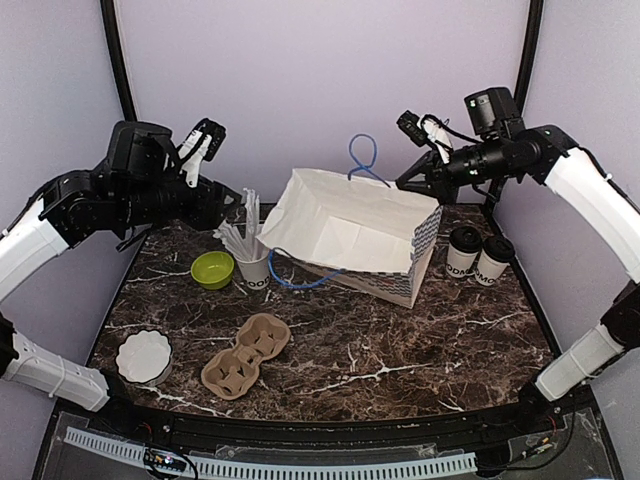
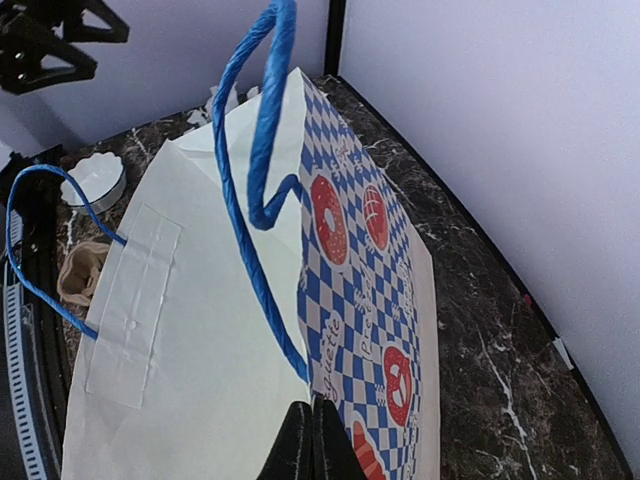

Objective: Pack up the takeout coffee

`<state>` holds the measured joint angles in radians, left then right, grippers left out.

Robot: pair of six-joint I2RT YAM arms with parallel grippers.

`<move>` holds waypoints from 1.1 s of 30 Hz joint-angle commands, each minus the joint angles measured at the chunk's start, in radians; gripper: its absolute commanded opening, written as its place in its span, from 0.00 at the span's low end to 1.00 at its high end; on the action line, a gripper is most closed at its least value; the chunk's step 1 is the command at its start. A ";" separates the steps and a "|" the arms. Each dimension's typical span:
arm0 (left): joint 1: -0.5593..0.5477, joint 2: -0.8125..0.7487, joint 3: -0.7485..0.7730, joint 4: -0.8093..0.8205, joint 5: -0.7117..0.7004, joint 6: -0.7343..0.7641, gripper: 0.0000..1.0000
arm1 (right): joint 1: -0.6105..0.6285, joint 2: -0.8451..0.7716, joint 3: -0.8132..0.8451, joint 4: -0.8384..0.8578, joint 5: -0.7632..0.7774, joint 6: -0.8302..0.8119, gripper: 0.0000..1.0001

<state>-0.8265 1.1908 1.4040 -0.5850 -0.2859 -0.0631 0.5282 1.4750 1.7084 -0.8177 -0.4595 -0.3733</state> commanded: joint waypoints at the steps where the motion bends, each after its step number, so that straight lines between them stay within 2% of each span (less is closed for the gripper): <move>1: 0.010 -0.003 0.057 -0.155 -0.057 0.012 0.57 | -0.005 -0.058 -0.026 -0.103 -0.168 -0.113 0.00; 8: 0.015 0.048 0.095 -0.342 -0.008 -0.064 0.56 | -0.007 -0.090 -0.135 -0.097 -0.184 -0.150 0.00; 16: 0.015 0.121 -0.022 -0.402 0.177 -0.111 0.49 | -0.028 -0.043 -0.180 -0.082 -0.153 -0.167 0.00; 17: 0.015 0.130 -0.040 -0.411 0.193 -0.117 0.48 | -0.029 -0.040 -0.175 -0.079 -0.154 -0.162 0.04; 20: 0.015 0.150 -0.086 -0.423 0.270 -0.131 0.47 | -0.033 -0.038 -0.141 -0.092 -0.155 -0.153 0.35; 23: 0.014 0.141 -0.141 -0.396 0.375 -0.156 0.46 | -0.048 -0.063 -0.123 -0.087 -0.142 -0.153 0.52; 29: 0.002 0.140 -0.267 -0.317 0.459 -0.186 0.44 | -0.093 -0.148 -0.163 -0.041 -0.161 -0.171 0.73; 33: -0.022 0.196 -0.318 -0.277 0.450 -0.207 0.41 | -0.120 -0.189 -0.193 -0.026 -0.174 -0.174 0.79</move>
<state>-0.8257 1.3560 1.1213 -0.9092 0.1242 -0.2359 0.4316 1.3373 1.5375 -0.8894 -0.6079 -0.5377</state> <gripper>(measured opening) 0.421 0.776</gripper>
